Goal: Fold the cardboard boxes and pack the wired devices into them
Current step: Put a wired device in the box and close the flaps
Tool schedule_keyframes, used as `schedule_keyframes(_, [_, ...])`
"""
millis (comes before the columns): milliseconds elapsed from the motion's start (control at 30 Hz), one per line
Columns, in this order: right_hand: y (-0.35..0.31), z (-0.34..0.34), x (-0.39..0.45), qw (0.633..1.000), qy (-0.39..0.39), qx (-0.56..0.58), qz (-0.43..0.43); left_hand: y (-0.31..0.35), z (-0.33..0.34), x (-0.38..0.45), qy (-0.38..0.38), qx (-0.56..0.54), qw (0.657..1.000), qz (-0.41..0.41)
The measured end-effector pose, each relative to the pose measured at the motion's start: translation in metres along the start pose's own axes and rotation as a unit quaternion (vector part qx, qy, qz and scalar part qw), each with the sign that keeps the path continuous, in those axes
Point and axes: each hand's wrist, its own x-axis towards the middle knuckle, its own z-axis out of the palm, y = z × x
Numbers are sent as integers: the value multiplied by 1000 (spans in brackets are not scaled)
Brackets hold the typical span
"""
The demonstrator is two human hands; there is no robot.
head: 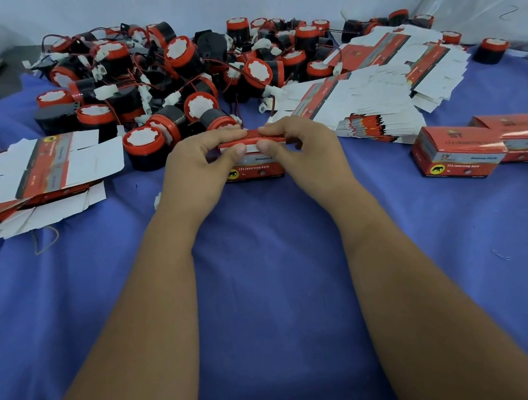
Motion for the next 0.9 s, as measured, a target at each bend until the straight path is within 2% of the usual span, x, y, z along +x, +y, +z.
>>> schedule_keyframes(100, [-1,1,1,1000,7,2,6,1,0,1,-8,-36,999,-8])
schedule_keyframes(267, [-2,-3,2,997,2,73,30,0,-3,1,0,-146,989,-37])
schedule_keyframes(600, [-3,-4,0,988,0,140,69,0,1,-3,30,-94,995,-8])
schedule_keyframes(700, [-2,-2,0,985,8,153,80,-1,2,-2,27,-50,998,-3])
schedule_keyframes(900, [-1,0,0,995,13,81,56,-1,4,-2,34,7,999,-19])
